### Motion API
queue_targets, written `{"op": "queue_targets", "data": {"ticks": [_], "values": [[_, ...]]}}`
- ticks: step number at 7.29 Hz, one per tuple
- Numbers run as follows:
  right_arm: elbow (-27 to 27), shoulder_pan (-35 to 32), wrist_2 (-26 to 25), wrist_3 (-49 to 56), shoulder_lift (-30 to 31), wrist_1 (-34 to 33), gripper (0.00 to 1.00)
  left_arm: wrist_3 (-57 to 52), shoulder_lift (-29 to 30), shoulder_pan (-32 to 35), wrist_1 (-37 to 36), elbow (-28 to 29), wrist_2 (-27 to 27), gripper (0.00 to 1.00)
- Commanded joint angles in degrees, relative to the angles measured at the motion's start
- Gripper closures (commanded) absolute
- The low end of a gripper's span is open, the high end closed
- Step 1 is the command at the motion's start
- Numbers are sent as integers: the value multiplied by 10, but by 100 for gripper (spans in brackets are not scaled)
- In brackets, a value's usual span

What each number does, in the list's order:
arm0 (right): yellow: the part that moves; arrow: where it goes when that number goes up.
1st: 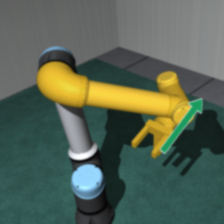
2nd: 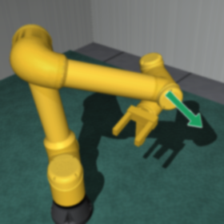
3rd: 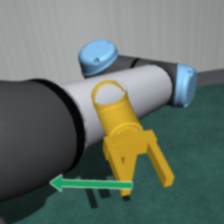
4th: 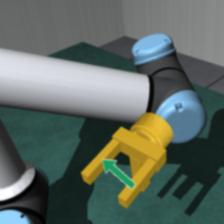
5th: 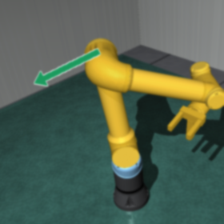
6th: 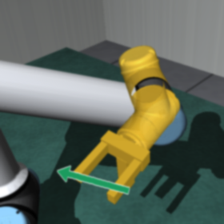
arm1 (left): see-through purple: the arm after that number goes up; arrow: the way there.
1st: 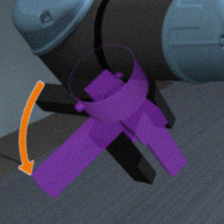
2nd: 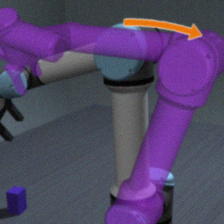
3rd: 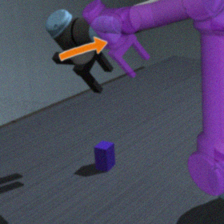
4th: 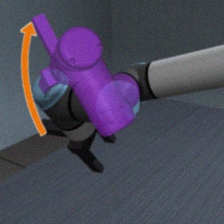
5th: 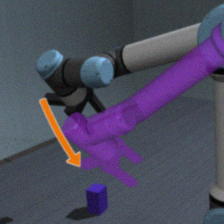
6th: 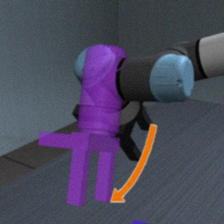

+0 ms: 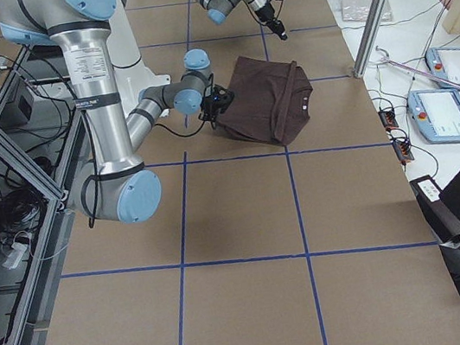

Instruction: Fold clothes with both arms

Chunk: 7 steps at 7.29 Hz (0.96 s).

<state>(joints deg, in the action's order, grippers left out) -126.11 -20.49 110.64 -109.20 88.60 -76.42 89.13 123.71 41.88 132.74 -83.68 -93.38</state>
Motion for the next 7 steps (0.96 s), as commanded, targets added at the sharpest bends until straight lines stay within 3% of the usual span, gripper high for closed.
{"op": "queue_targets", "data": {"ticks": [1, 2, 3, 4, 6, 7], "values": [[-60, 152, 22, -45, 29, 0, 100, 6, -30, -10, 1, -73, -85, 63], [-60, 180, 17, -84, 22, 5, 59, 29, -46, -18, -4, -111, -108, 63], [-56, 180, 14, -107, 11, 4, 1, 31, -95, -43, -5, -158, -108, 32], [-52, 151, 13, -107, 10, 1, 0, 56, -108, -67, -12, -172, -112, 19], [-47, 54, -1, -102, -5, 1, 0, 125, -109, -127, -62, -177, -104, 24], [-28, -2, 0, -95, -31, 1, 0, 131, -106, -172, -102, -170, -40, 26]]}}
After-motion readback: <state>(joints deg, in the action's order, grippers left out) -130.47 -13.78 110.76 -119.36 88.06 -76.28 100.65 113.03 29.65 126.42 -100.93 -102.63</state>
